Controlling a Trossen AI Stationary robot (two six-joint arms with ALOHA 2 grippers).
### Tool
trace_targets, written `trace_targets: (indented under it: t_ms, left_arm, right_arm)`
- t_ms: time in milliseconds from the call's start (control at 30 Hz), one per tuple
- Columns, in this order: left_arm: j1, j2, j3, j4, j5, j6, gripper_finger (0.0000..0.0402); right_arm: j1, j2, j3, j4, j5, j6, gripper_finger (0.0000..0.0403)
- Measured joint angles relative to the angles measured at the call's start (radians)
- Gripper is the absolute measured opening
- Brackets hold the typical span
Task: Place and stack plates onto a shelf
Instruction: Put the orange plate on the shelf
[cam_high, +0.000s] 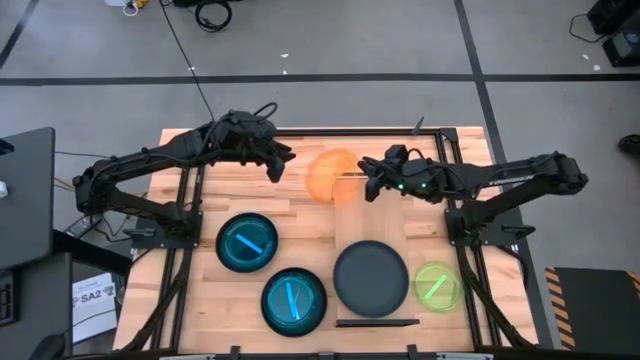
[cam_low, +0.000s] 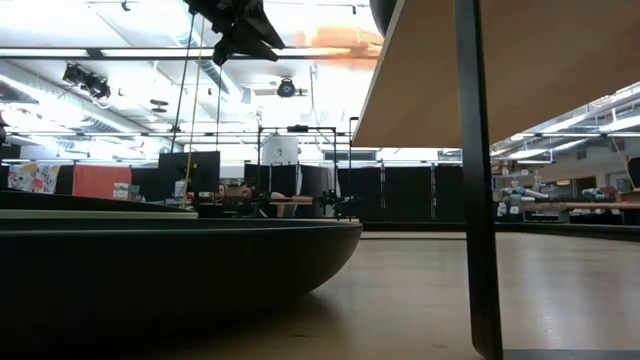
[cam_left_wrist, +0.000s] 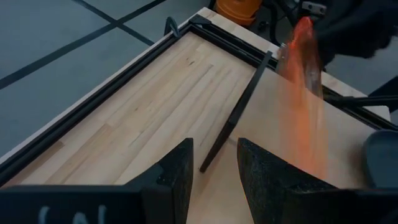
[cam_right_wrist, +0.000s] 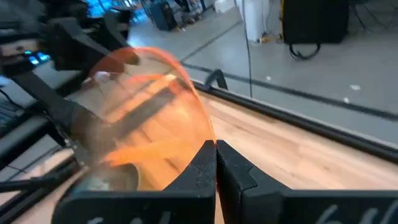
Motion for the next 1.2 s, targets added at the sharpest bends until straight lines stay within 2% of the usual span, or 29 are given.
trace_targets:
  t_ms: [267, 400, 567, 833, 1200]
  left_arm:
    - [0.001, 0.0, 0.0, -0.001, 0.0, 0.0, 0.0131]
    - [0.0, 0.0, 0.0, -0.002, 0.001, -0.001, 0.0131]
    - [0.0, 0.0, 0.0, -0.002, 0.001, -0.002, 0.0131]
    - [0.001, 0.0, 0.0, -0.002, 0.001, -0.002, 0.0131]
    - [0.0, 0.0, 0.0, -0.002, 0.002, -0.003, 0.0131]
  right_arm:
    - [0.002, -0.093, 0.0, -0.225, -0.069, 0.136, 0.0005]
    - [0.002, -0.112, 0.0, -0.326, -0.147, 0.198, 0.0005]
    - [0.002, -0.115, 0.0, -0.442, -0.193, 0.261, 0.0005]
    - [0.002, -0.115, 0.0, -0.538, -0.268, 0.295, 0.0005]
    - [0.002, -0.115, 0.0, -0.618, -0.264, 0.296, 0.0005]
